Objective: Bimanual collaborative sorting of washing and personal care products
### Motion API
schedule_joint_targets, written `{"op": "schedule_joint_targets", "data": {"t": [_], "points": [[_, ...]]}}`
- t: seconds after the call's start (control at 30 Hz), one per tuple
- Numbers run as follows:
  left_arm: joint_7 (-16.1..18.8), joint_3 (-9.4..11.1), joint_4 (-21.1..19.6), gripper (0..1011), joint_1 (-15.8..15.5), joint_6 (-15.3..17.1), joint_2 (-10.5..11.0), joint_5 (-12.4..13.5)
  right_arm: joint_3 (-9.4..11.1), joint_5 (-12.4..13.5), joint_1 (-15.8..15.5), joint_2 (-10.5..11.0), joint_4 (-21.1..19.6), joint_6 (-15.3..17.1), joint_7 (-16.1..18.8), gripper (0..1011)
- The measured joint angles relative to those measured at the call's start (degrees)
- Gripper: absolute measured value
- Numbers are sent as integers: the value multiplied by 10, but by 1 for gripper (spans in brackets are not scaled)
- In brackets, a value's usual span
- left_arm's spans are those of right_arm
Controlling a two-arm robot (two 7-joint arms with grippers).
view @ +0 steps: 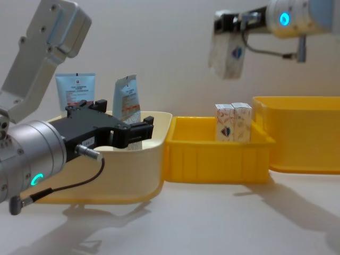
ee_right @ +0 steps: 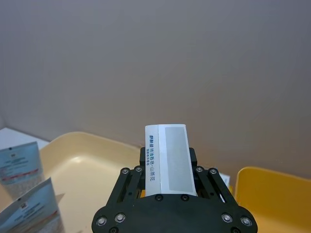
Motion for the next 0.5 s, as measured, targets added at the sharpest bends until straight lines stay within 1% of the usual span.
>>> {"op": "schedule_joint_targets", "data": {"t": [0.27,0.5], "points": [[0,0,0,1003,0,0,0,0,13,-21,14,24,-20,-15,-9,408],[0,0,0,1003,0,0,0,0,31,-44,21,51,-32,-21,-26,407]]}}
